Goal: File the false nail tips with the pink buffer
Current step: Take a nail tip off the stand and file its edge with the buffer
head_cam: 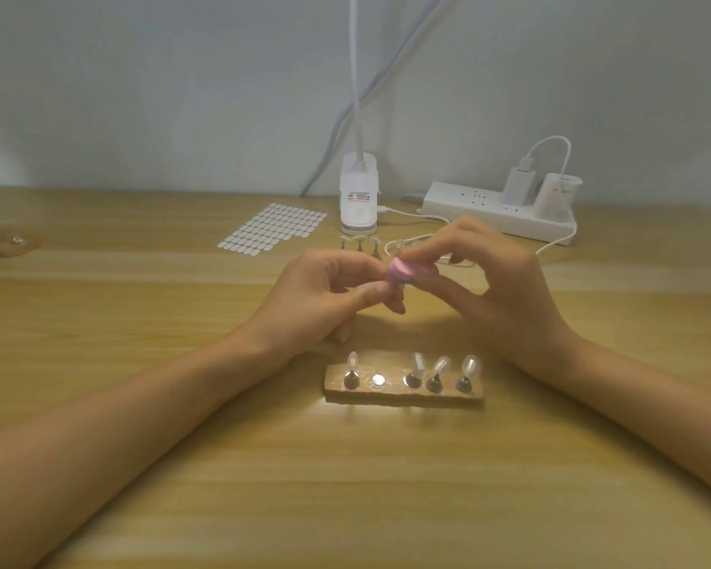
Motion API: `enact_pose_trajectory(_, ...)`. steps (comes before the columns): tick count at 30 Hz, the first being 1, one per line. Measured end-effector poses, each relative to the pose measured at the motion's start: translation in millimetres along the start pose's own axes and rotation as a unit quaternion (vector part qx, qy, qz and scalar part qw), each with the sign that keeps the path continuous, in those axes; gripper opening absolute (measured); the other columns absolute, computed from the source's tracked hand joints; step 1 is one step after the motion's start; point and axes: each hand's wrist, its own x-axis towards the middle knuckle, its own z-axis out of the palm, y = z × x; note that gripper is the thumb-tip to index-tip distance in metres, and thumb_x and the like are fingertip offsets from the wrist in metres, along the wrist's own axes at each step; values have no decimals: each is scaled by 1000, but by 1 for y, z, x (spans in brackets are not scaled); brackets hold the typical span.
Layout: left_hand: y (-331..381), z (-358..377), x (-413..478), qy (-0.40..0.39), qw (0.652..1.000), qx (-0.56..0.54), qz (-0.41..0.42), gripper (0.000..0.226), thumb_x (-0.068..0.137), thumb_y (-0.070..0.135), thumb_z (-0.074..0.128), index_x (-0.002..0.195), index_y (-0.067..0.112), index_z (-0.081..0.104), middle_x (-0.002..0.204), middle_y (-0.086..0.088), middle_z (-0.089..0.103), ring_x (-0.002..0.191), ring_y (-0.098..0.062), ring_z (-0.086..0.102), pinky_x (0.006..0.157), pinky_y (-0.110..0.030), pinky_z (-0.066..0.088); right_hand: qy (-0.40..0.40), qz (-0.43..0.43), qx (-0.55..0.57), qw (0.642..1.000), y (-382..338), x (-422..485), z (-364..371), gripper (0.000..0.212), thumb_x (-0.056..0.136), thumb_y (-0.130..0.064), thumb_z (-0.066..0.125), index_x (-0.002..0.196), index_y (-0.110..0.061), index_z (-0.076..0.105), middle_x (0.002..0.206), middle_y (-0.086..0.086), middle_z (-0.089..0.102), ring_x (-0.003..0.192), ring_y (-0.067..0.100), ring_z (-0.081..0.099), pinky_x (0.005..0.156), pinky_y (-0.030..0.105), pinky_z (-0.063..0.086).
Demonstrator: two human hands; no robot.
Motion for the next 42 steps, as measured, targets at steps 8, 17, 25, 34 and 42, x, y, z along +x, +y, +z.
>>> enact_pose_trajectory(8, 3, 2, -1, 9, 1000, 8, 25, 19, 86, 33, 70, 87, 16, 79, 76, -1, 77, 49, -5, 49, 44, -13, 34, 2, -30, -24, 999, -1, -1, -3, 20, 87, -8, 76, 107, -9, 76, 99, 9, 70, 94, 25, 65, 82, 37, 54)
enact_pose_trajectory(17, 2, 1, -1, 20, 999, 12, 22, 10, 90, 22, 73, 89, 13, 79, 74, 0, 75, 46, -3, 41, 45, -13, 32, 12, -18, -9, 1000, 2, 0, -4, 18, 90, -8, 75, 107, -8, 76, 97, 9, 70, 91, 24, 67, 79, 37, 55)
enact_pose_trajectory(25, -1, -1, -2, 12, 999, 30, 21, 7, 91, 21, 75, 86, 19, 79, 75, 1, 76, 44, -7, 42, 43, -16, 34, 8, 7, 16, 1000, 5, -1, -4, 18, 89, -9, 75, 107, -10, 76, 91, 8, 67, 85, 22, 65, 75, 37, 53)
enact_pose_trajectory(34, -1, 0, -1, 0, 999, 27, 19, 9, 91, 21, 73, 87, 16, 78, 75, -1, 76, 44, -10, 43, 42, -17, 35, 19, 12, 5, 1000, 10, -2, -5, 20, 87, -9, 79, 107, -10, 77, 89, -3, 58, 84, 13, 61, 80, 22, 48)
enact_pose_trajectory(42, -2, 0, 0, 4, 1000, 0, 5, 9, 93, 17, 72, 89, 11, 77, 79, -3, 76, 44, -9, 45, 45, -21, 41, 33, 40, 12, 999, 7, -1, -4, 20, 88, -13, 78, 108, -12, 76, 89, -1, 62, 85, 11, 63, 80, 18, 48)
